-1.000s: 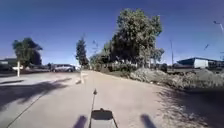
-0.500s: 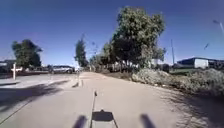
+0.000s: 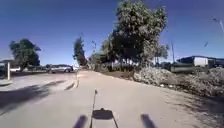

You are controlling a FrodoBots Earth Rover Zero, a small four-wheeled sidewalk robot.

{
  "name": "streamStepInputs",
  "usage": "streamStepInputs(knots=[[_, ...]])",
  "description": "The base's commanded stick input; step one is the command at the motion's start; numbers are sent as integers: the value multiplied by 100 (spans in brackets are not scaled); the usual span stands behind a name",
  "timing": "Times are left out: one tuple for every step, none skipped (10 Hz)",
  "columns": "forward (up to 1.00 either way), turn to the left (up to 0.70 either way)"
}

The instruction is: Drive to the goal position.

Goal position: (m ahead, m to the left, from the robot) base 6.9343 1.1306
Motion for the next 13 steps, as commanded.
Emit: streamStepInputs(knots=[[100, 0], [100, 0], [100, 0], [100, 0], [100, 0], [100, 0], [100, 0], [100, 0], [100, 0], [100, 0], [100, 36], [100, 39], [100, 40]])
